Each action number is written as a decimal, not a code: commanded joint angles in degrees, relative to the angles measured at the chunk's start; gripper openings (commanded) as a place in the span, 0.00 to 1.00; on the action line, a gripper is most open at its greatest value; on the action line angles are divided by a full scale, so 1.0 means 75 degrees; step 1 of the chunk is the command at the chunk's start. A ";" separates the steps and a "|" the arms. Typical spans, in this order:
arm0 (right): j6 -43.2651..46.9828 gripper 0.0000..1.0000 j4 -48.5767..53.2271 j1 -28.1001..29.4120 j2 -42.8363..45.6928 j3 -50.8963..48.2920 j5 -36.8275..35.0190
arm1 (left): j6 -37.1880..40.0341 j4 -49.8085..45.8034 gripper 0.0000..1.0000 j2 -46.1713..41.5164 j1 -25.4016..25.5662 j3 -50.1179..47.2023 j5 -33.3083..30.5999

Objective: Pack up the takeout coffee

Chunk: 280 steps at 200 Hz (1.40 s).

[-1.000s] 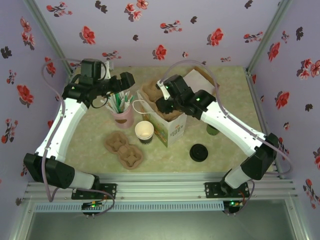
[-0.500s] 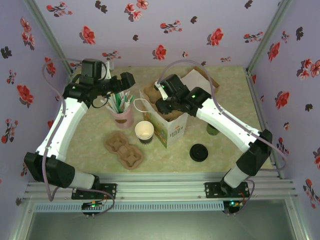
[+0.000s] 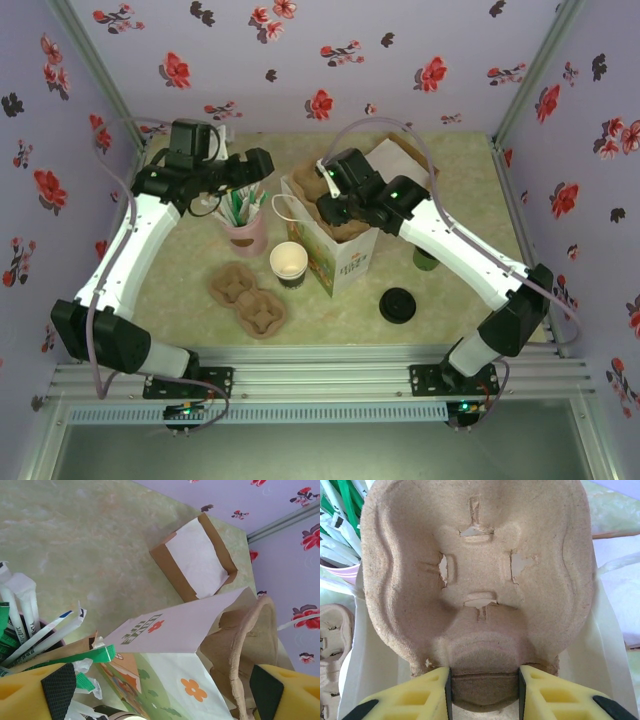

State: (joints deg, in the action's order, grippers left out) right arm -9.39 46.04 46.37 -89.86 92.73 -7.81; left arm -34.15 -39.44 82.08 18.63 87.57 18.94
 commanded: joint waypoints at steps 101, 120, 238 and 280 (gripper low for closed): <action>-0.0225 0.35 0.0549 -0.0030 -0.0517 0.0250 0.0032 | 0.0225 -0.0097 0.87 0.0278 0.0223 0.0142 -0.0160; -0.0225 0.35 0.0695 -0.0019 -0.0610 0.0365 -0.0008 | 0.0227 -0.0097 0.87 0.0294 0.0227 0.0142 -0.0169; -0.0365 0.34 0.1809 -0.0016 -0.1749 0.1146 -0.0389 | 0.0279 -0.0073 0.87 0.0212 0.0224 0.0065 -0.0229; -0.0424 0.35 0.2368 0.0019 -0.2088 0.1492 -0.0526 | 0.0298 -0.0051 0.88 0.0192 0.0225 -0.0004 -0.0250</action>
State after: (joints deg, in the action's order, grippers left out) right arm -11.18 59.51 46.39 -103.53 101.08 -9.69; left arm -33.65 -39.68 83.85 19.90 87.57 17.96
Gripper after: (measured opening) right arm 0.349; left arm 0.876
